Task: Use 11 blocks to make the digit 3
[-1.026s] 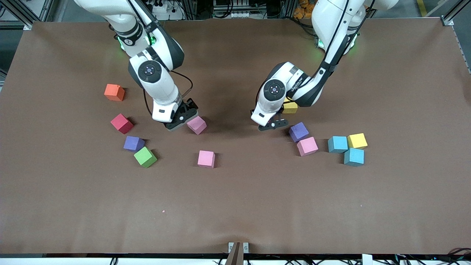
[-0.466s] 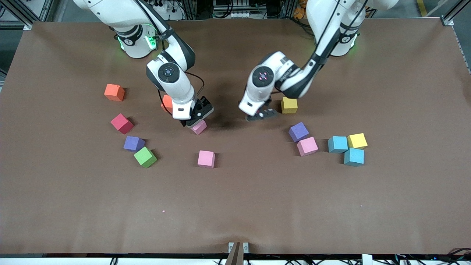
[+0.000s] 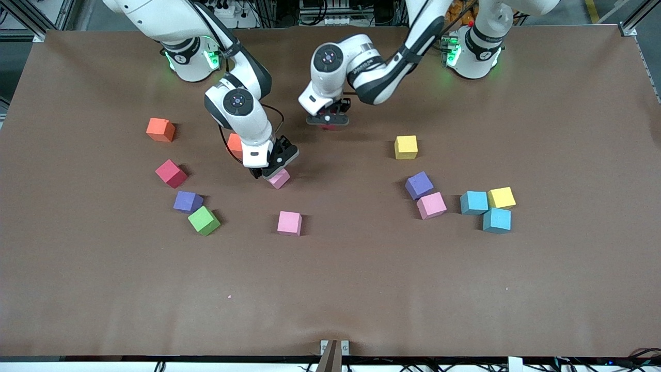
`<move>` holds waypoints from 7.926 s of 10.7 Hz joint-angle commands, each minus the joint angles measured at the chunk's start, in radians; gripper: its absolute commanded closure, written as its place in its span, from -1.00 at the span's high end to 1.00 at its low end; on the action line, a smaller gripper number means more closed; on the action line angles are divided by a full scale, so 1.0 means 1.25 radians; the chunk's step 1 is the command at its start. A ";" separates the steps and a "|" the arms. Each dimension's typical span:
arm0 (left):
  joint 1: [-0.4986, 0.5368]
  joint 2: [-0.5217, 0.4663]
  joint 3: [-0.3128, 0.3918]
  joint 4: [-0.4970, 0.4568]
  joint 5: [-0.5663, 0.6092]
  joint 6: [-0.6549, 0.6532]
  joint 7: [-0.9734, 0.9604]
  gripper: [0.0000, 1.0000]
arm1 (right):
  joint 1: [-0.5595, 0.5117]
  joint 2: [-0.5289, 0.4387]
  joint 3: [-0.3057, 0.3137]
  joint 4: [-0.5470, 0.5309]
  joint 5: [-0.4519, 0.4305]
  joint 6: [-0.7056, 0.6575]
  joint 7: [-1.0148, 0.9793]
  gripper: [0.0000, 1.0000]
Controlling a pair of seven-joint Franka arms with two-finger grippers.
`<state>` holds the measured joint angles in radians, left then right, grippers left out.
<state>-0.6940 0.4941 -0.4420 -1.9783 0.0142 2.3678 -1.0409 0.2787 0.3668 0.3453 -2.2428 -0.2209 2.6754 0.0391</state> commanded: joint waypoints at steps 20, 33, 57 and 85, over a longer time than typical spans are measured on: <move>0.085 -0.173 0.012 0.042 0.108 -0.183 -0.197 1.00 | -0.003 0.053 -0.044 0.016 -0.044 0.048 0.003 0.25; 0.399 -0.216 0.012 -0.118 0.099 -0.270 0.202 1.00 | 0.053 -0.095 0.081 0.026 -0.039 -0.149 -0.300 -0.50; 0.425 -0.157 -0.001 -0.286 -0.044 0.024 0.138 -0.16 | 0.121 -0.084 0.179 -0.193 -0.037 0.040 -0.344 -0.50; 0.383 -0.242 -0.179 -0.350 -0.121 0.111 -0.923 -0.42 | 0.121 -0.048 0.180 -0.182 -0.039 0.085 -0.318 1.00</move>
<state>-0.2095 0.1974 -0.6554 -2.3998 -0.1116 2.4579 -2.1520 0.4531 0.3187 0.5528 -2.4583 -0.2617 2.7733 -0.3756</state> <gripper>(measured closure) 0.436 0.000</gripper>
